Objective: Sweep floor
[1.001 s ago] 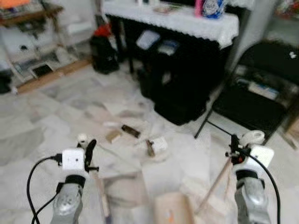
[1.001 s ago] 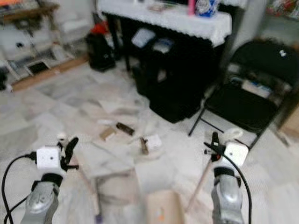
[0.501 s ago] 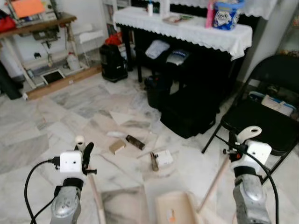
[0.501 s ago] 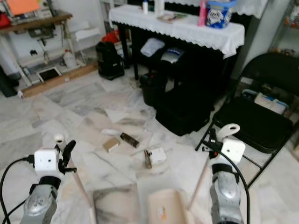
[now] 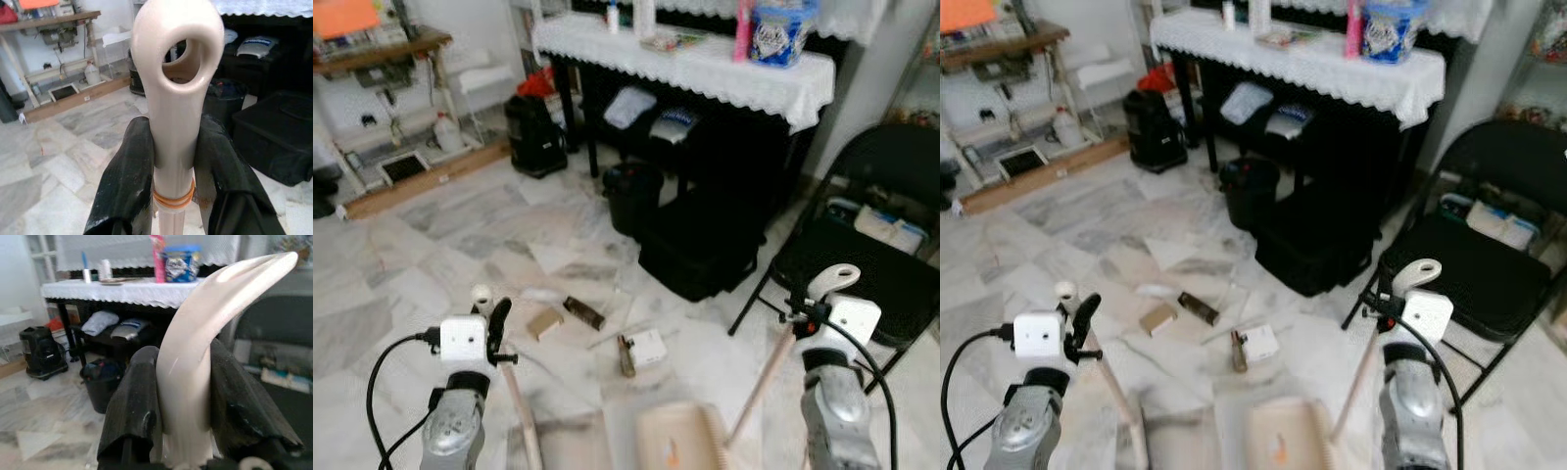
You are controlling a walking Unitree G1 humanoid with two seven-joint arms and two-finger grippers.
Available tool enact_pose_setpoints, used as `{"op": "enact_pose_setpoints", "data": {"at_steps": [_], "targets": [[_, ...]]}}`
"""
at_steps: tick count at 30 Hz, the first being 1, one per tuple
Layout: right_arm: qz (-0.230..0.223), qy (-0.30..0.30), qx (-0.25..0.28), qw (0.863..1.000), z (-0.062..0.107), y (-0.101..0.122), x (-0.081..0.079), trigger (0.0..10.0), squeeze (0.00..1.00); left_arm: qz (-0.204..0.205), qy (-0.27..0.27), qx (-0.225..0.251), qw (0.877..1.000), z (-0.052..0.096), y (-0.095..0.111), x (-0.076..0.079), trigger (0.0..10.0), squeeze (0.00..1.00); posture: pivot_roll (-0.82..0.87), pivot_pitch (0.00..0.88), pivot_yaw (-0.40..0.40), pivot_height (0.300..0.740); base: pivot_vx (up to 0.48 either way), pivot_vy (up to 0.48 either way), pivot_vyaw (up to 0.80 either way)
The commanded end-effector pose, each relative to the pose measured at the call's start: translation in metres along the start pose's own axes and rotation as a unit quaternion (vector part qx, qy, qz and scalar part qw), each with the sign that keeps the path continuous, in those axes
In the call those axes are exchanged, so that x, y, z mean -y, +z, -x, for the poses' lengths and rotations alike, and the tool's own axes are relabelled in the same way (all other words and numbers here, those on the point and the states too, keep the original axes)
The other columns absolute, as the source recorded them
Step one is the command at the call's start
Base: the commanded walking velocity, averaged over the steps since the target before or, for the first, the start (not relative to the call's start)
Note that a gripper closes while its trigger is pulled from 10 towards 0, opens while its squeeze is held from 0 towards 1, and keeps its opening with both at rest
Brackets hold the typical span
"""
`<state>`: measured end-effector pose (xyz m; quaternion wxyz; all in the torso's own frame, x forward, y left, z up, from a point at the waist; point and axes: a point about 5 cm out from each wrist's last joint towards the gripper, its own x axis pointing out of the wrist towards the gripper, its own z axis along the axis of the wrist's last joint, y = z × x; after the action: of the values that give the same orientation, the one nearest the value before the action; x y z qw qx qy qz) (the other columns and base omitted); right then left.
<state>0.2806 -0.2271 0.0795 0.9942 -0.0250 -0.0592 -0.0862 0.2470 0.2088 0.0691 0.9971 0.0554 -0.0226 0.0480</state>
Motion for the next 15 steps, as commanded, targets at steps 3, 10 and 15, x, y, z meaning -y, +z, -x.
{"op": "enact_pose_setpoints", "data": {"at_steps": [3, 10, 15], "targets": [[-0.007, 0.007, 0.034, 0.999, -0.0057, 0.0138, -0.0072, 10.0, 0.0, -0.011, 0.002, 0.022, 1.0, -0.0051, 0.0094, -0.0031, 10.0, 0.0, -0.03, 0.0, 0.02, 0.74, 0.331, 0.0, 0.0], [-0.006, 0.003, 0.034, 0.999, -0.0052, 0.0142, -0.0056, 10.0, 0.0, -0.011, 0.0, 0.022, 1.0, -0.0061, 0.0098, -0.0028, 10.0, 0.0, -0.03, 0.0, 0.025, 0.74, 0.333, 0.0, 0.0], [-0.005, 0.004, 0.034, 0.999, -0.0051, 0.0149, -0.007, 10.0, 0.0, -0.011, 0.001, 0.023, 1.0, -0.0064, 0.01, -0.0034, 10.0, 0.0, -0.03, 0.0, 0.024, 0.74, 0.334, 0.0, 0.0]]}}
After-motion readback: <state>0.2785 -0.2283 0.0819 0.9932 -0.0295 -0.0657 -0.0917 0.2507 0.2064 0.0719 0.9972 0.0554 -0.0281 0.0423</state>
